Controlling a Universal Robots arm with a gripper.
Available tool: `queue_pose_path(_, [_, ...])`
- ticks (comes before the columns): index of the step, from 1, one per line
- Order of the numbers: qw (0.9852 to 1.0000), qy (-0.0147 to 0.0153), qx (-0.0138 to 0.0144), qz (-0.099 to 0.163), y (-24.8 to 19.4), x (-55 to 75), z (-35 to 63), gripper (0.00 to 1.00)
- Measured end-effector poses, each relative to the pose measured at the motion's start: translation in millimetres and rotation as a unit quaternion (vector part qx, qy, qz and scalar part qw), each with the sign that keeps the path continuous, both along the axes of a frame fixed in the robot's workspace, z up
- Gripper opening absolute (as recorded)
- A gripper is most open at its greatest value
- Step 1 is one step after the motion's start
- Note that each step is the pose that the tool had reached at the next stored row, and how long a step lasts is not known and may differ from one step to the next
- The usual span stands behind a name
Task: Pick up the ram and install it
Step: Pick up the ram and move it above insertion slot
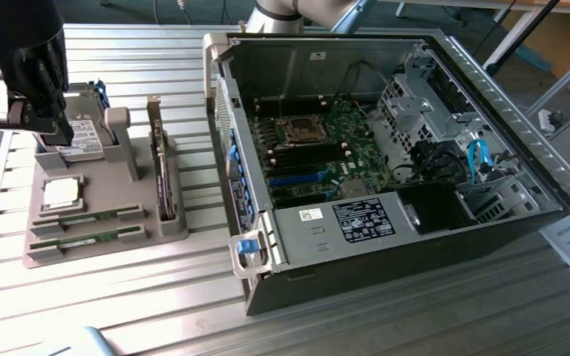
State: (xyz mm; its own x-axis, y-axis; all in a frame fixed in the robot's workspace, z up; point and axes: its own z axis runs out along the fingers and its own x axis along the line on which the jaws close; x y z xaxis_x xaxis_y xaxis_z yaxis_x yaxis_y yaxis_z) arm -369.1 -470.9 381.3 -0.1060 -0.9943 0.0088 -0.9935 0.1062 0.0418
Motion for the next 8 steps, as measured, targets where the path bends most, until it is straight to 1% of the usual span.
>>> queue_pose_path(3, [1.0000,0.0000,0.0000,0.002,0.0,0.0,0.0,0.11])
queue_pose_path(8, [0.9997,0.0000,0.0000,0.023,0.0,0.0,0.0,0.11])
